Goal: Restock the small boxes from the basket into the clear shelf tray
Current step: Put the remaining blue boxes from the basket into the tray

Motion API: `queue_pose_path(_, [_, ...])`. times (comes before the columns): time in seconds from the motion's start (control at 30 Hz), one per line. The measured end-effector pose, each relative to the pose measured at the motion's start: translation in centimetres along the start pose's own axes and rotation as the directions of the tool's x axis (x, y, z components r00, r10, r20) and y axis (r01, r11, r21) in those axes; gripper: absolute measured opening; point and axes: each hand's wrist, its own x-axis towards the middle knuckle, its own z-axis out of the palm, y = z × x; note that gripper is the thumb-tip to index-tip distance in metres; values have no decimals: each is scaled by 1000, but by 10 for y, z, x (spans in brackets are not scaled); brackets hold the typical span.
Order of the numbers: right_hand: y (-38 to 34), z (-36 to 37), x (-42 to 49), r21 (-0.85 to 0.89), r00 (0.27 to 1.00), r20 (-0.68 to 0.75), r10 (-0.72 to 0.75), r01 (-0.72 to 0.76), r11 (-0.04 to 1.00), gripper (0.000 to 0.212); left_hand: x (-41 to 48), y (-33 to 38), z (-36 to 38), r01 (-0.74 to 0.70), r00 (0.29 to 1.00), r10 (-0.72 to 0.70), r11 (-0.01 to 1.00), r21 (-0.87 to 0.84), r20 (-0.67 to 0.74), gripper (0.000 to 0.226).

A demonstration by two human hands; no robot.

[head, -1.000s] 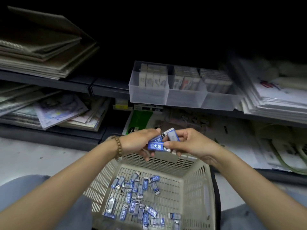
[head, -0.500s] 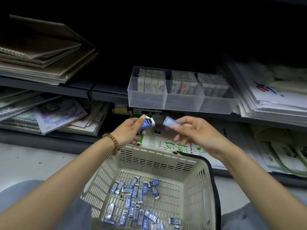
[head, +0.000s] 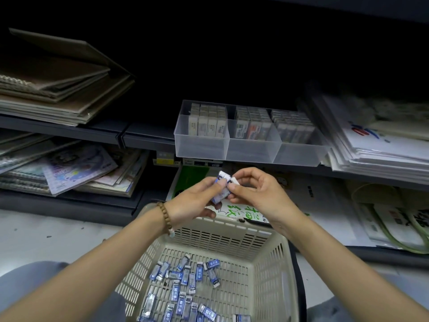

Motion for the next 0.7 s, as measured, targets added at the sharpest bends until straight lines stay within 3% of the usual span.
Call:
queue_pose_path(0.1, [3,-1,3,90,998,-50,37,-33,995,32,-2,4,-4,-78,995,68,987,139,79,34])
queue_pose_path(0.23, [4,-1,5,267,985,60,161,-171,948,29,-3,11,-13,-105,993,94,981,166,72,31])
queue_pose_path(0.4, [-6,3,6,287,989,101,107,-132,949,36,-4,16,-26,-187,982,184,965,186,33,35])
queue_pose_path(0.57, [-31,15,21,289,993,114,41,-73,955,36,-2,35,-38,-358,917,364,932,63,-166,51])
queue_pose_path(0.7, [-61,30,43,225,988,154,-13,-22,974,30,4,50,-56,-423,829,410,905,54,-380,55])
